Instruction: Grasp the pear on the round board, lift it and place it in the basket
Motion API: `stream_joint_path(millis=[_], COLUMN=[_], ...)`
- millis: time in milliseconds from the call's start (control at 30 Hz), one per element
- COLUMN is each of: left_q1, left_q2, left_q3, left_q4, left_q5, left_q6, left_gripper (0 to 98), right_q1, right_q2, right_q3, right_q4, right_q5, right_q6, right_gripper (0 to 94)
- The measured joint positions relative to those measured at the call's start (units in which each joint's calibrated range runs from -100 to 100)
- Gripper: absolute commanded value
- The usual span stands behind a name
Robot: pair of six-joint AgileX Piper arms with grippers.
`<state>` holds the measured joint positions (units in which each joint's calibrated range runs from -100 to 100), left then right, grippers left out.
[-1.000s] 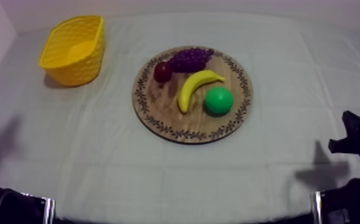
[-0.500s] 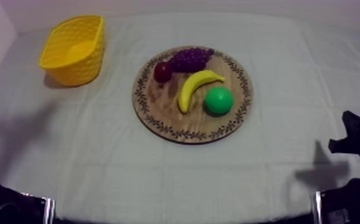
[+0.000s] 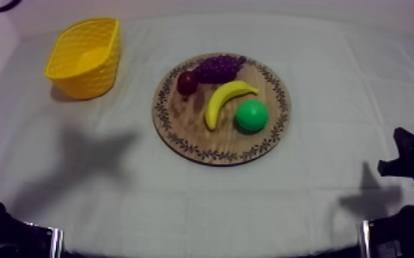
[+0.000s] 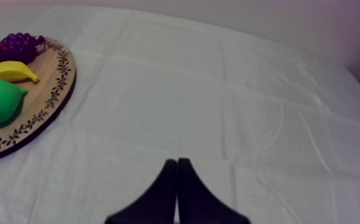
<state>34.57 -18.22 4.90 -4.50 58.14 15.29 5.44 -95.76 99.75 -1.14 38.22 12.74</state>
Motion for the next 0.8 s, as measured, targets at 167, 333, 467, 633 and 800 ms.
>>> stream_joint_path(millis=[167, 333, 467, 633, 800], left_q1=[1.76, 2.75, 2.87, 1.99, 1.48], left_q2=[6.74, 13.92, 20.07, 28.41, 35.58], left_q3=[-2.05, -3.75, -6.89, -12.59, -16.46], left_q4=[0.62, 1.10, 1.98, 3.65, 4.81], left_q5=[2.02, 3.80, 7.96, 12.76, 14.62], left_q6=[0.11, 0.43, -0.06, -1.12, -1.80], left_gripper=[0.1, 0.1, 0.1, 0.2, 0.2], right_q1=[0.00, 0.00, 0.00, 0.00, 0.00], right_q2=[0.00, 0.00, 0.00, 0.00, 0.00], right_q3=[0.00, 0.00, 0.00, 0.00, 0.00], right_q4=[0.00, 0.00, 0.00, 0.00, 0.00], right_q5=[0.00, 0.02, 0.02, 0.02, 0.02], right_q6=[0.00, 0.00, 0.00, 0.00, 0.00], right_gripper=[0.3, 0.3, 0.3, 0.3, 0.3])
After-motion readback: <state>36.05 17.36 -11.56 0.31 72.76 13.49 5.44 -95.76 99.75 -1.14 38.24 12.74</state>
